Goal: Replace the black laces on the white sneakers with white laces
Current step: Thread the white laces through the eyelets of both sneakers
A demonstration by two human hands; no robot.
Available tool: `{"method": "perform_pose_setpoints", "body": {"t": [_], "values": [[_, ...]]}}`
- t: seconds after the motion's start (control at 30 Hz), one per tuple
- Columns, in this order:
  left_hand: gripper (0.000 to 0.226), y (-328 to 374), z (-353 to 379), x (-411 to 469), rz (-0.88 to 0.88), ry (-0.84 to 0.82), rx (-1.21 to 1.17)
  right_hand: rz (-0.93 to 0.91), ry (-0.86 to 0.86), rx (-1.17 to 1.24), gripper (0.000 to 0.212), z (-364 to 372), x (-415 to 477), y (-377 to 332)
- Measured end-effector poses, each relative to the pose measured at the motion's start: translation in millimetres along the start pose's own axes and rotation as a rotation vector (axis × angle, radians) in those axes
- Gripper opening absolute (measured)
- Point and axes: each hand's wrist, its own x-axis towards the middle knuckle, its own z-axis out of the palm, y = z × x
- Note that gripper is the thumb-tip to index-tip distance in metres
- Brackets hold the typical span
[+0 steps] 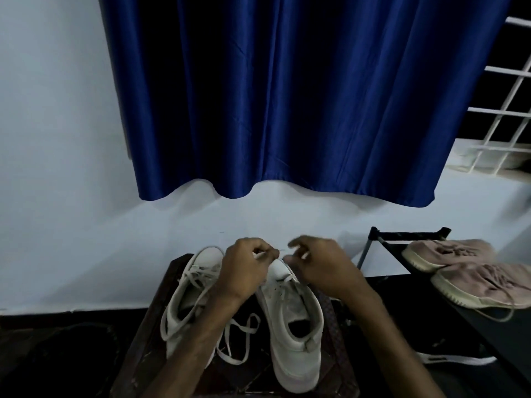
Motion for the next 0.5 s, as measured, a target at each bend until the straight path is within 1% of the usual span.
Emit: {"method": "perform_pose_setpoints", "body": {"t": [0.07,0.1,0.13,0.23,0.33,0.4,0.5], "values": [[0.01,-2,13,-6,-0.009,-0.031,-0.011,0.055,-0.152,0.047,0.034,3,-15,16],[0.01,-4,19,-8,-0.013,-0.049,-0.012,0.059,-0.199,0.081,0.031,6,-21,21],[0.01,-5,25,-9,-0.021,-0.068,-0.005,0.063,-0.201,0.112,0.028,10,-24,24],[0.009,-12,36,-11,-0.036,-0.122,0.087,0.078,-0.05,0.15,0.02,25,-28,36],[0.01,-15,38,-10,-0.068,-0.138,0.178,0.142,0.051,0.348,0.017,34,-34,46],[0.011,-15,40,-6,-0.062,-0.15,0.22,0.198,0.086,0.472,0.016,37,-35,49],[0.013,-15,43,-4,-0.069,-0.151,0.268,0.263,0.082,0.576,0.017,41,-35,52]]}}
